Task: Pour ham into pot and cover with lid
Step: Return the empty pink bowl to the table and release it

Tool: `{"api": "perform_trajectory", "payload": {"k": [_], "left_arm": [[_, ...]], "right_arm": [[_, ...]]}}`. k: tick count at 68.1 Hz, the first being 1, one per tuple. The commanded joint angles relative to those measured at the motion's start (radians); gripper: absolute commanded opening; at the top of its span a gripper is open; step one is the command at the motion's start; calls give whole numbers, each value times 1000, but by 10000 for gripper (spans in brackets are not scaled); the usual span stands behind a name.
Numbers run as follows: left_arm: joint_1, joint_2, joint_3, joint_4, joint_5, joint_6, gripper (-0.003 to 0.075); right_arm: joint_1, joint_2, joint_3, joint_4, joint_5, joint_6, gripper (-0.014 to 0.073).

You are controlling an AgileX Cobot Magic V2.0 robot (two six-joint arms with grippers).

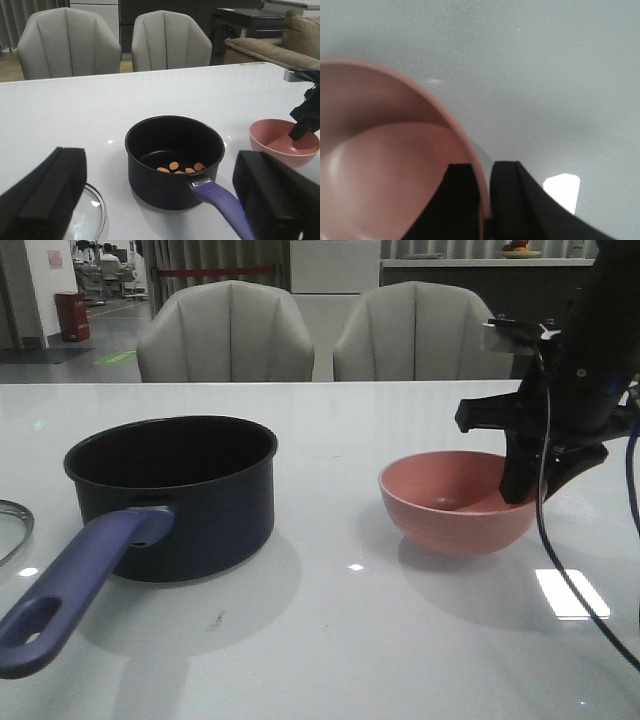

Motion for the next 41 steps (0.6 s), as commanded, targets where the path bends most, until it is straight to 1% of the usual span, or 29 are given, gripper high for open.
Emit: {"api": "perform_trajectory", "payload": {"k": [1, 5, 11, 17, 28, 34, 41], "left_arm": [[-7, 11, -26, -2, -79, -2, 617], [-7, 11, -26, -2, -79, -2, 617], [-7, 11, -26, -2, -79, -2, 617], [-7, 11, -26, -2, -79, -2, 617], [-7, 11, -26, -2, -92, -2, 617], [-7, 11, -26, -2, -94, -2, 617], [-7, 11, -26, -2, -94, -2, 617]], "right_arm": [[-6, -44, -35, 2, -39, -2, 364], [-6, -50, -39, -1, -33, -2, 443], [-6, -74, -57, -25, -12, -4, 496], [-6, -128, -58, -54, 1, -32, 493], [-5, -288, -43, -55, 27, -115, 493], [-2, -399, 0, -54, -11, -126, 493], [6, -551, 88, -54, -104, -126, 493]]}}
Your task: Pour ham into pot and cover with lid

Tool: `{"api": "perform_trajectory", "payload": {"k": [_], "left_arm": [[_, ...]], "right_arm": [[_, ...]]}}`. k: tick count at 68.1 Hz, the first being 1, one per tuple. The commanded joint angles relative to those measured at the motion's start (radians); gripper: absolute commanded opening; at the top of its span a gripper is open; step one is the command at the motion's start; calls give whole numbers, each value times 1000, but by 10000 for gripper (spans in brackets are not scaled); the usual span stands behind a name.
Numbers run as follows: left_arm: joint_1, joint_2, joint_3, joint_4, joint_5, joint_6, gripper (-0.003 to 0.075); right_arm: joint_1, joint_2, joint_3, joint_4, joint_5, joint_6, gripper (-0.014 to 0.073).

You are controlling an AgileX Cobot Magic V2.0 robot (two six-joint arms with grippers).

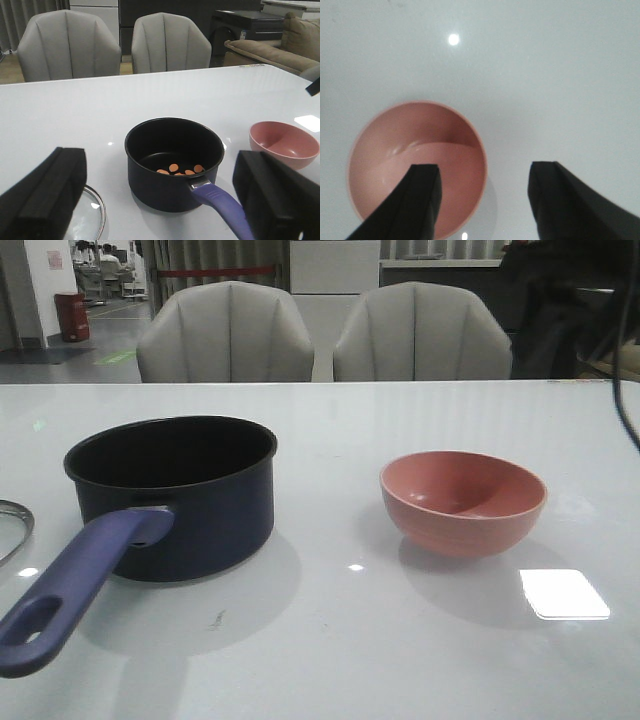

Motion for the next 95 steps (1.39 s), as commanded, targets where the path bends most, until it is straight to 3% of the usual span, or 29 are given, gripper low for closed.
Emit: {"api": "perform_trajectory", "payload": {"k": [1, 20, 47, 64, 70, 71, 72, 73, 76, 81, 95], "left_arm": [[-7, 11, -26, -2, -88, -2, 617], [-7, 11, -26, -2, -88, -2, 617], [-7, 11, -26, -2, -88, -2, 617], [-7, 11, -26, -2, -82, -2, 617], [-7, 11, -26, -2, -84, -2, 617], [-7, 11, -26, -2, -84, -2, 617], [-7, 11, -26, -2, -84, -2, 617], [-7, 11, -26, -2, -84, -2, 617], [-7, 11, -26, -2, -84, -2, 617], [-7, 17, -26, -2, -86, -2, 617], [-1, 129, -96, 2, -56, -6, 644]], "right_arm": [[8, -179, 56, -11, -126, -21, 493], [55, -631, 376, -11, -414, -22, 493], [55, -1176, 788, -13, -558, -22, 491], [55, -1241, 928, -11, -584, -21, 461], [55, -1241, 942, -11, -576, -21, 327], [55, -1241, 942, -11, -571, -21, 262], [55, -1241, 942, -11, -570, -21, 262], [55, -1241, 943, -11, -565, -21, 195], [55, -1241, 945, -11, -559, -21, 115], [55, -1241, 945, -10, -556, -21, 159], [55, -1241, 945, -10, -556, -21, 162]]}}
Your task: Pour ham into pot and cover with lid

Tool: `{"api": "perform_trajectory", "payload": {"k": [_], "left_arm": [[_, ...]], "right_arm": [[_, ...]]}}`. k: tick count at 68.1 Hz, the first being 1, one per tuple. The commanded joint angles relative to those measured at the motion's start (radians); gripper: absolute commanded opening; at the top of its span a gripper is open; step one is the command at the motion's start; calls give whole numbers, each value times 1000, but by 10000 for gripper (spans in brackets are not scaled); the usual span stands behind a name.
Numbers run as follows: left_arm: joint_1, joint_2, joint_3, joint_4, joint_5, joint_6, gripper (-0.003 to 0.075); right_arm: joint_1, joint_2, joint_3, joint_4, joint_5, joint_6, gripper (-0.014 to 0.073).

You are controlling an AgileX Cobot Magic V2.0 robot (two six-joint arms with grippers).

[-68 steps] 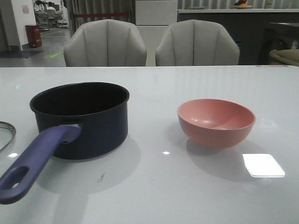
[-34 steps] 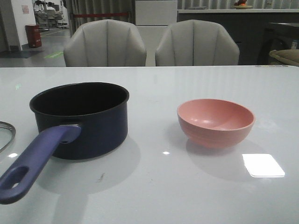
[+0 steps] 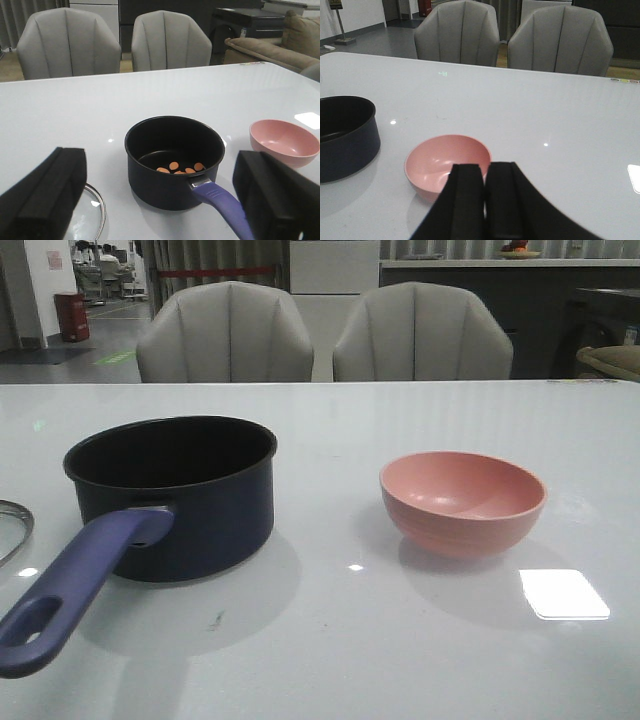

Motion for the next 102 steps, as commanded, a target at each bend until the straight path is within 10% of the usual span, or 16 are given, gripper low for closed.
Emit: {"api": "perform_trajectory", "payload": {"k": [1, 54, 102], "left_arm": [[-1, 97, -86, 1, -48, -6, 648], [371, 1173, -720, 32, 392, -159, 691], [410, 1664, -1019, 39, 634, -133, 691]], "right_arm": [[-1, 6, -25, -10, -73, -13, 162], [-1, 6, -25, -10, -73, -13, 162], [-1, 6, -25, -10, -73, -13, 162]]}}
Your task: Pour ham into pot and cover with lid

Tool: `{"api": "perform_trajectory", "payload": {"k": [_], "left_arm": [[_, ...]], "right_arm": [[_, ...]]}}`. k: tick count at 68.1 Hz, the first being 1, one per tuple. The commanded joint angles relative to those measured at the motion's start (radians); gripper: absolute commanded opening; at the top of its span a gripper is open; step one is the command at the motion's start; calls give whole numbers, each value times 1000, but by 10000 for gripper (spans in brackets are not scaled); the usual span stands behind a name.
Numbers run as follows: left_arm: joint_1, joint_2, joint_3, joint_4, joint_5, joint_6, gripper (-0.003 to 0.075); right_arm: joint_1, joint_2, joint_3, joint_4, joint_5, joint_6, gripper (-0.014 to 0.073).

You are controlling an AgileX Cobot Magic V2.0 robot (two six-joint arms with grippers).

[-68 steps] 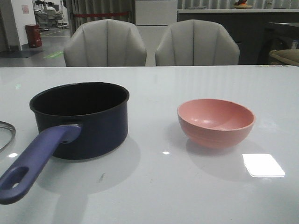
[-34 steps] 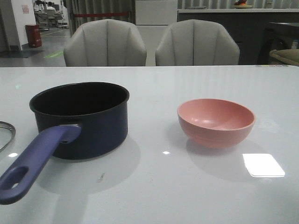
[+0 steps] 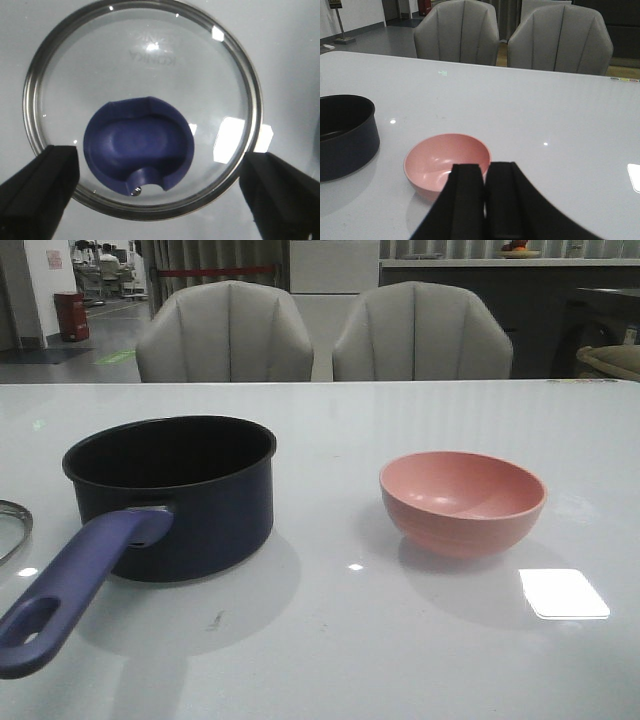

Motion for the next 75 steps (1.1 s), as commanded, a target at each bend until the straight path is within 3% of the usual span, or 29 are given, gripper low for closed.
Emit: {"api": "perform_trajectory", "payload": {"k": [1, 10, 21, 44, 50, 65, 75], "left_arm": [[20, -24, -31, 0, 2, -2, 691], [43, -15, -31, 0, -11, 1, 691], [44, -3, -32, -46, -30, 110, 691], [44, 63, -44, -57, -30, 112, 685], [44, 66, -46, -57, -30, 112, 628], [44, 66, -75, -57, -17, 112, 373], [44, 66, -136, -57, 31, 112, 277]], "right_arm": [[-1, 9, -29, -10, -74, -11, 162], [-1, 9, -29, -10, -74, -11, 162], [-1, 9, -29, -10, -74, -11, 162], [-1, 9, -29, -10, -75, -11, 162], [-1, 9, -29, -10, -75, -11, 162], [-1, 9, -29, -10, -75, -11, 162], [-1, 9, -29, -10, -75, -11, 162]]}}
